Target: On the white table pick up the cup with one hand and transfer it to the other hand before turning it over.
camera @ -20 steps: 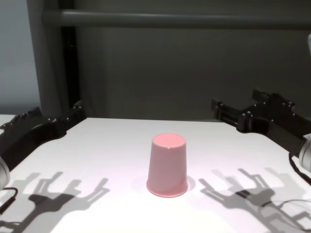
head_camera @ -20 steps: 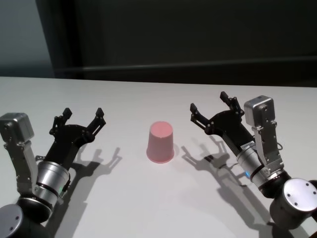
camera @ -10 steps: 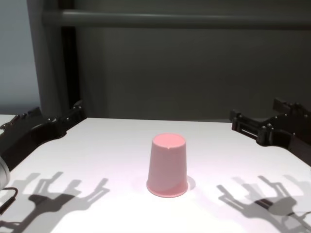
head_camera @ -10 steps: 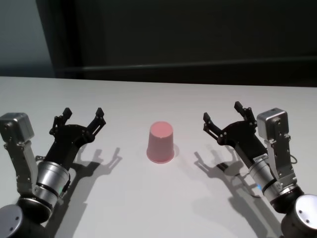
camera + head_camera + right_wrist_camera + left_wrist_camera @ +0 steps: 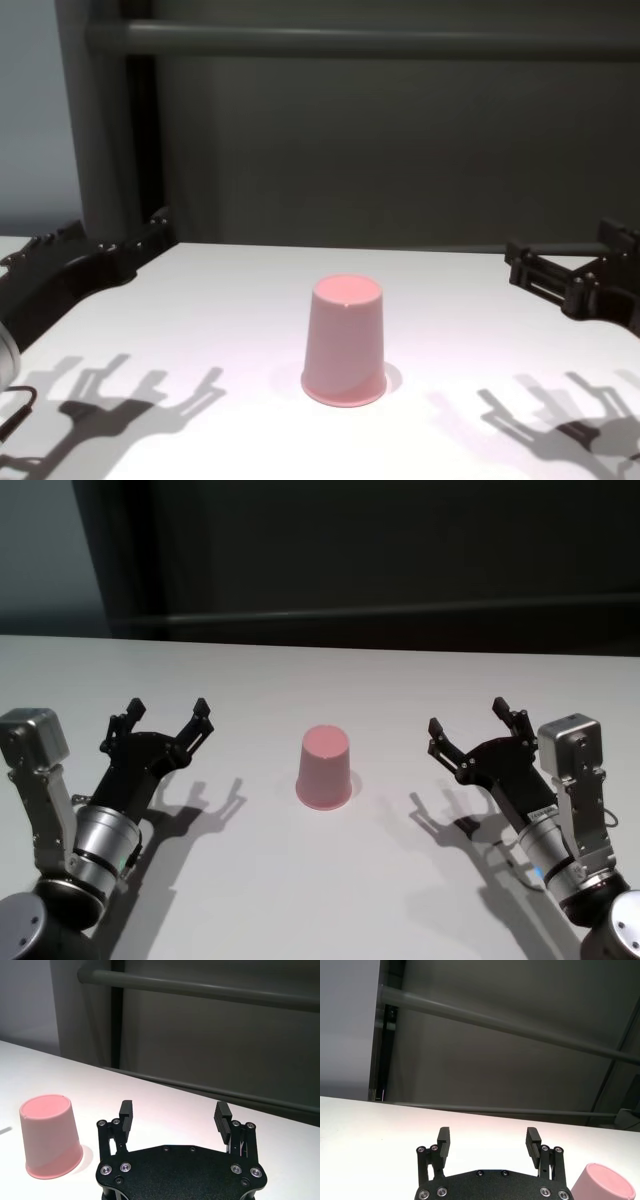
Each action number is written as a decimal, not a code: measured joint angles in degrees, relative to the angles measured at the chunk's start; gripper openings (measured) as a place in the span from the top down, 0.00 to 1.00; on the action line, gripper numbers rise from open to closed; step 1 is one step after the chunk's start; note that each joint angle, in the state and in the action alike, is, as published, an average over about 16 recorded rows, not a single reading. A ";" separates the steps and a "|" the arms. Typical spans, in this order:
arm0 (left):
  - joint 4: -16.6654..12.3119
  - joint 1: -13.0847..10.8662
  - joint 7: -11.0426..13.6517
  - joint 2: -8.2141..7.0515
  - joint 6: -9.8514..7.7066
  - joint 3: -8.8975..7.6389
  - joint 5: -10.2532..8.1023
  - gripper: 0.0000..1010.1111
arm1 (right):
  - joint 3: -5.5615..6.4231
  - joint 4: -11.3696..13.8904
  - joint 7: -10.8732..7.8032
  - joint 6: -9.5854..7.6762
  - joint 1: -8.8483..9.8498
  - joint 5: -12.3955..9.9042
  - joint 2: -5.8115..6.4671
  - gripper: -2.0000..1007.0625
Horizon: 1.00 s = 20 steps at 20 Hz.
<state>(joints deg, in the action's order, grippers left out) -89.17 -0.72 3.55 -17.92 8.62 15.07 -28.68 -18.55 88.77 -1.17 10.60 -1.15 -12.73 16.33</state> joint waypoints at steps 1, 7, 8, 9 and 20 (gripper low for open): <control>0.00 0.00 0.00 0.00 0.00 0.00 0.00 0.01 | 0.20 0.00 0.00 0.08 0.23 -0.05 -0.07 0.01; 0.00 0.00 0.00 0.00 0.00 0.00 0.00 0.01 | 1.05 -0.26 -0.14 0.56 1.06 -0.51 -0.49 0.01; 0.00 0.00 0.00 0.00 0.00 0.00 0.00 0.01 | 1.12 -0.34 -0.18 0.63 1.12 -0.60 -0.56 0.01; 0.00 0.00 0.00 0.00 0.00 0.00 0.00 0.01 | 1.18 -0.42 -0.22 0.69 1.15 -0.68 -0.61 0.01; 0.00 0.00 0.00 0.00 0.00 0.00 0.00 0.01 | 1.08 -0.50 -0.33 0.77 1.01 -0.86 -0.61 0.01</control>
<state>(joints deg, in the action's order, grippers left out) -89.17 -0.72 3.55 -17.92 8.62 15.07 -28.68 -17.47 88.27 -1.50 11.37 -0.13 -13.59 15.72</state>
